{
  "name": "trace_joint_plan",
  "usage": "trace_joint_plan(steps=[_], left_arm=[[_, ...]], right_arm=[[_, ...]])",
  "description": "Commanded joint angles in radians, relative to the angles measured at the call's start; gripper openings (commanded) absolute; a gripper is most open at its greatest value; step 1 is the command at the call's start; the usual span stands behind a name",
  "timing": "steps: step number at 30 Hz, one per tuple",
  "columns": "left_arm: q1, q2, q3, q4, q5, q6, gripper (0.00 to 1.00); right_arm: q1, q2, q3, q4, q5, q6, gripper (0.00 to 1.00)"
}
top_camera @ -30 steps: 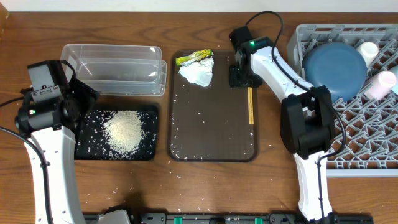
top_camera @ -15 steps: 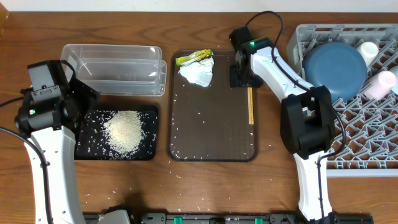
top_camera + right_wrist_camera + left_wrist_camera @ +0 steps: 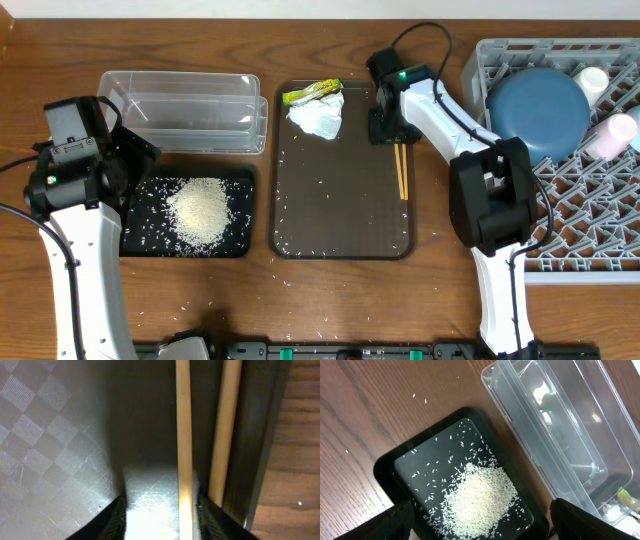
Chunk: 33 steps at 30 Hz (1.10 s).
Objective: Sort waste into correct bins and load items into the dishwasher rack
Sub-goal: 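Grasp one wooden chopstick with the right gripper and lift it, then carry the chopstick to the rack and drop it in upright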
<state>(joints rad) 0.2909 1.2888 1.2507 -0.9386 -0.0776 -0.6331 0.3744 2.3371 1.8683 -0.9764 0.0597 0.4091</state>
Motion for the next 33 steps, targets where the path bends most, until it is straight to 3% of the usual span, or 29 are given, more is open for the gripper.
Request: trace_joint_plan(steps=[1, 5, 8, 20, 27, 33], left_arm=[[0.003, 0.000, 0.010, -0.003, -0.002, -0.016, 0.90], [0.003, 0.000, 0.010, -0.003, -0.002, -0.016, 0.89], [0.003, 0.000, 0.010, -0.003, -0.002, -0.016, 0.90], [0.003, 0.000, 0.010, -0.003, -0.002, -0.016, 0.90], [0.003, 0.000, 0.010, -0.003, -0.002, -0.016, 0.89], [0.003, 0.000, 0.010, -0.003, -0.002, -0.016, 0.90]], right_arm=[[0.000, 0.016, -0.016, -0.003, 0.011, 0.045, 0.41], [0.000, 0.016, -0.019, -0.003, 0.011, 0.051, 0.36], [0.000, 0.016, -0.021, -0.007, 0.011, 0.051, 0.01], [-0.059, -0.124, 0.030, -0.065, -0.015, -0.037, 0.01], [-0.179, -0.338, 0.033, -0.093, -0.015, -0.124, 0.01], [-0.290, -0.446, 0.033, -0.222, -0.015, -0.228, 0.01]])
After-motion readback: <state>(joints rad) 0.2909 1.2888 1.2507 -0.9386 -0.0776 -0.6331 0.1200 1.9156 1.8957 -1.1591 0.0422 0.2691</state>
